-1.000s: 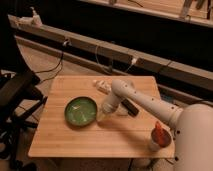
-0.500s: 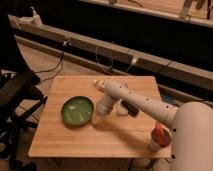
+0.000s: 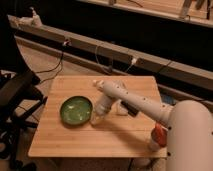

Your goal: Push the ceramic bowl across the table

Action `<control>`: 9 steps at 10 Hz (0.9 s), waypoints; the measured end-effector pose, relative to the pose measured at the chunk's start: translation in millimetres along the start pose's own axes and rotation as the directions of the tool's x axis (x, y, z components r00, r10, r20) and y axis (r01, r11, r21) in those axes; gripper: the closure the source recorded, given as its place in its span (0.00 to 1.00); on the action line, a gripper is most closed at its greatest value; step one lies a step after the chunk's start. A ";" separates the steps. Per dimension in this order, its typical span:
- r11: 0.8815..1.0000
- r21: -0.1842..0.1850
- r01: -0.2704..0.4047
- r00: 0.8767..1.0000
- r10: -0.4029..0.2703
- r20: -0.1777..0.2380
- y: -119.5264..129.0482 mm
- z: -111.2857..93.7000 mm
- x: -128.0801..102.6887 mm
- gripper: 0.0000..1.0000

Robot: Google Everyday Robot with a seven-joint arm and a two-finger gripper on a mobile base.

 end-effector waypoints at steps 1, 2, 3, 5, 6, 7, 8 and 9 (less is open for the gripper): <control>1.000 0.002 -0.003 1.000 0.003 -0.001 -0.9 0.5 -1.0 0.80; 1.000 0.008 -0.005 1.000 0.005 -0.002 -1.3 -0.3 0.3 0.87; 1.000 0.028 -0.001 1.000 0.001 -0.009 -5.0 -5.7 0.4 0.97; 0.999 0.050 0.018 0.999 -0.016 -0.033 -17.5 -13.4 -5.3 1.00; 0.997 0.060 0.041 0.998 -0.038 -0.040 -28.1 -16.2 -11.4 1.00; 0.996 0.066 0.067 0.997 -0.065 -0.042 -37.6 -17.5 -18.9 0.98; 0.992 0.067 0.105 0.994 -0.104 -0.023 -45.5 -15.8 -31.5 0.90; 0.991 0.069 0.119 0.993 -0.118 -0.014 -50.6 -15.4 -38.4 0.82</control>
